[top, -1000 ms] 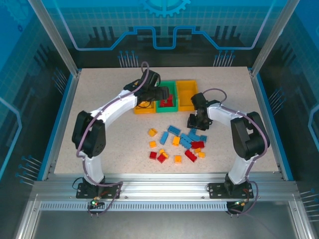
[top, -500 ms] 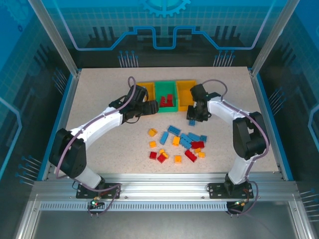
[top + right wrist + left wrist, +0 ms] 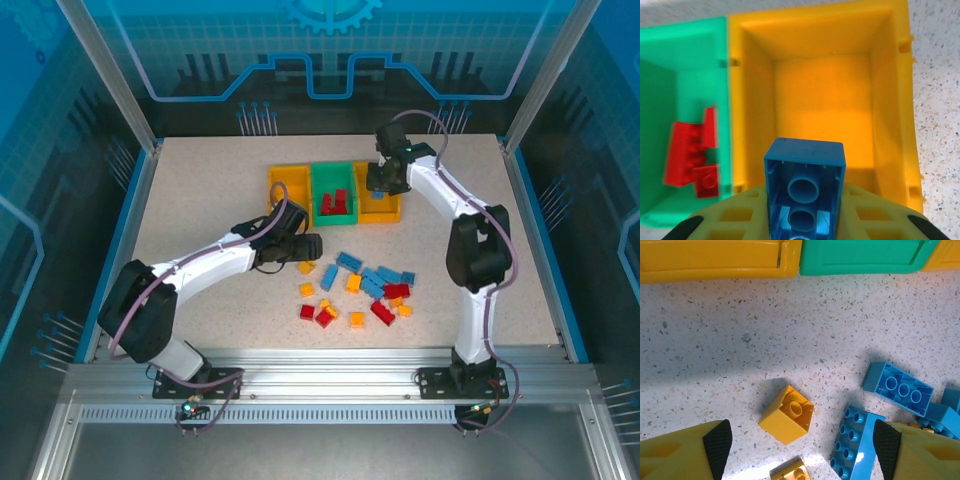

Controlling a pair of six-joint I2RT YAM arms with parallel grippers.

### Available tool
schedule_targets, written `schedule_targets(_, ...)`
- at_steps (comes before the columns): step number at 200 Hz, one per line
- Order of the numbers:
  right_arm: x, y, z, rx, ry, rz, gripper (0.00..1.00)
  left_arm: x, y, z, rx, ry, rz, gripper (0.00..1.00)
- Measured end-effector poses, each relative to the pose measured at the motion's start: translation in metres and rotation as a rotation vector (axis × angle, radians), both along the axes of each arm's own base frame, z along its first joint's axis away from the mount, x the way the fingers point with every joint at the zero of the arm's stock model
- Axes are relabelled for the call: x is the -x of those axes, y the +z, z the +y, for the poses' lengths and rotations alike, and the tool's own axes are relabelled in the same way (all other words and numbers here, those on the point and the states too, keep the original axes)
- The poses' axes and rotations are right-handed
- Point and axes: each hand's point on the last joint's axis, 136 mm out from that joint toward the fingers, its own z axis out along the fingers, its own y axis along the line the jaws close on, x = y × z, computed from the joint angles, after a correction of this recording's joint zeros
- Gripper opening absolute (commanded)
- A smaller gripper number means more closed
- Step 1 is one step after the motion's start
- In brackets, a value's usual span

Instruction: Sort the legos into containers by color

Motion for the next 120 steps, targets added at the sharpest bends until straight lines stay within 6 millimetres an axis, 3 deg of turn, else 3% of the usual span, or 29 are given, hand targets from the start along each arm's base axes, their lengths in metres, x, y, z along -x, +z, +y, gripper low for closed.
schedule_targets(16, -0.005, -0.021, -0.005, 0.024, -0.004, 0.046, 0.31, 0.002, -0.006, -0.002, -0.009, -0.013, 0.010, 0.83)
schedule_targets(38, -0.011, -0.035, -0.007, 0.045, -0.003, 0.077, 0.34, 0.005, -0.020, -0.004, -0.037, -0.043, 0.037, 0.85)
schedule_targets(72, -0.016, -0.034, -0.006, 0.058, 0.007, 0.076, 0.44, 0.007, -0.034, -0.004, -0.079, -0.088, 0.059, 0.86)
schedule_targets(120, -0.016, -0.032, -0.001, 0.035, 0.022, 0.080, 0.68, 0.008, -0.045, -0.003, -0.130, -0.160, 0.063, 0.85)
